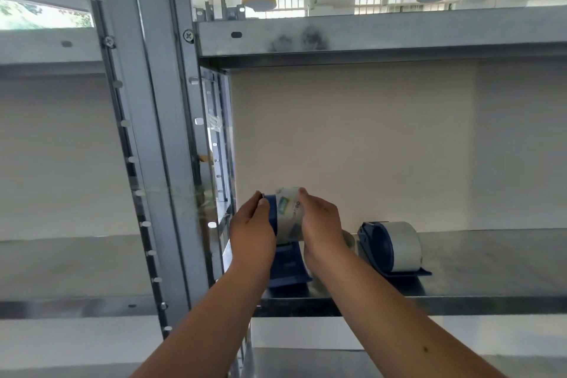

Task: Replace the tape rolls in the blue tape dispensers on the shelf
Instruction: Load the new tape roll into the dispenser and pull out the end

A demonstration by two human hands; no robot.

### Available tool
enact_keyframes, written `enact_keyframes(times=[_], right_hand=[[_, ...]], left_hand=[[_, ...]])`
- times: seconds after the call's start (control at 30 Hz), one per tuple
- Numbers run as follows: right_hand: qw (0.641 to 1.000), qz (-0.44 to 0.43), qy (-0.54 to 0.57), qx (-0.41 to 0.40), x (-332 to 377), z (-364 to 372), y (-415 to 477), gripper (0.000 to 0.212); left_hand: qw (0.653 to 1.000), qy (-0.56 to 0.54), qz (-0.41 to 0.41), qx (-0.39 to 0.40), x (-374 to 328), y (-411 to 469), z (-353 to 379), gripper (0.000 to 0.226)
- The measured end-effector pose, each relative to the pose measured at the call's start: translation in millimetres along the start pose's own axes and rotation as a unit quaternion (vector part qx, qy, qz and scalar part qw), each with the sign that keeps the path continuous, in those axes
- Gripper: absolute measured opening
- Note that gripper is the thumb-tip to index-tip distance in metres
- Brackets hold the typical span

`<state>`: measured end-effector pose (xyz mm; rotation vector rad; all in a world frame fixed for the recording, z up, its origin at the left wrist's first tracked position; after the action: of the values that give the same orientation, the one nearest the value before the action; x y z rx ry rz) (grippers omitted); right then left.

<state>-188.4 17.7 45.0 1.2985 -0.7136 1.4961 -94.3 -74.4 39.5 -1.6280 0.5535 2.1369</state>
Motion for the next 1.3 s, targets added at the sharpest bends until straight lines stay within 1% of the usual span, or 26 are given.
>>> enact_keyframes(times=[0.07,0.13,0.23,0.3,0.37,0.43,0.5,0.6,0.67,0.73,0.83,0.9,0.93,1.03,1.13,1.23,1.3], right_hand=[[1.0,0.03,0.0,0.008,-0.4,6.8,1.5,0.043],[0.999,0.04,-0.001,0.02,-2.3,12.1,3.2,0.04],[0.998,0.033,-0.012,0.043,-4.2,15.1,3.6,0.029],[0.998,0.018,0.002,0.055,-4.2,14.4,4.3,0.028],[0.998,0.017,0.017,0.053,-4.0,11.0,6.9,0.043],[0.997,0.029,0.025,0.074,-3.4,10.0,8.4,0.057],[0.994,0.042,0.022,0.102,-0.8,10.6,8.6,0.065],[0.991,0.054,0.02,0.119,2.3,10.1,8.6,0.077],[0.99,0.056,0.016,0.129,3.3,8.1,8.8,0.082],[0.988,0.056,0.024,0.14,4.5,6.5,6.8,0.084],[0.986,0.04,0.022,0.159,7.4,5.3,-0.4,0.084],[0.984,0.025,0.017,0.174,10.8,4.6,-5.9,0.081],[0.983,0.019,0.018,0.181,13.0,3.7,-8.2,0.08],[0.979,-0.005,0.008,0.203,22.6,-2.3,-13.2,0.083],[0.973,-0.052,-0.03,0.224,34.4,-7.3,-19.1,0.084],[0.962,-0.096,-0.071,0.246,40.8,-8.4,-27.1,0.086],[0.957,-0.115,-0.085,0.251,42.4,-11.3,-29.3,0.089]], left_hand=[[1.0,-0.013,-0.003,0.001,0.0,-1.1,-0.5,0.039],[0.999,-0.028,-0.015,0.003,1.6,-0.4,-1.4,0.038],[0.999,-0.034,-0.026,0.006,3.3,1.4,-2.5,0.037],[0.999,-0.042,-0.033,0.001,4.2,2.5,-3.2,0.036],[0.998,-0.054,-0.046,-0.002,6.2,2.7,-2.6,0.034],[0.997,-0.057,-0.056,-0.004,9.4,3.2,-2.6,0.031],[0.997,-0.052,-0.058,-0.007,12.6,4.6,-4.4,0.031],[0.997,-0.052,-0.059,-0.013,16.8,12.1,-8.9,0.027],[0.995,-0.055,-0.074,-0.022,16.2,14.5,-9.0,0.023],[0.995,-0.054,-0.082,-0.03,13.2,14.2,-8.4,0.025],[1.0,-0.008,-0.029,0.002,3.5,12.1,-5.3,0.046],[1.0,0.004,-0.001,0.022,-3.1,9.4,-4.7,0.049],[1.0,0.003,-0.001,0.029,-7.5,9.0,-5.1,0.047],[0.998,0.018,-0.043,0.04,-20.5,11.0,-2.8,0.042],[0.995,0.024,-0.071,0.06,-28.5,11.0,0.8,0.047],[0.987,-0.019,-0.092,0.127,-33.2,0.9,2.5,0.049],[0.985,-0.039,-0.078,0.149,-35.9,-3.9,3.8,0.039]])
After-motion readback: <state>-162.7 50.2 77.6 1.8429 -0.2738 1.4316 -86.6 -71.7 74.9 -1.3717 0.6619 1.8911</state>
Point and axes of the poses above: each hand's wrist, its own y-axis towards the middle knuckle, its own z-axis out of the palm, x = y × z, the point moved 6 cm from there along y, towards the middle knuckle, and after that the axes turned 7 degrees about -z, right-handed, at the moved point
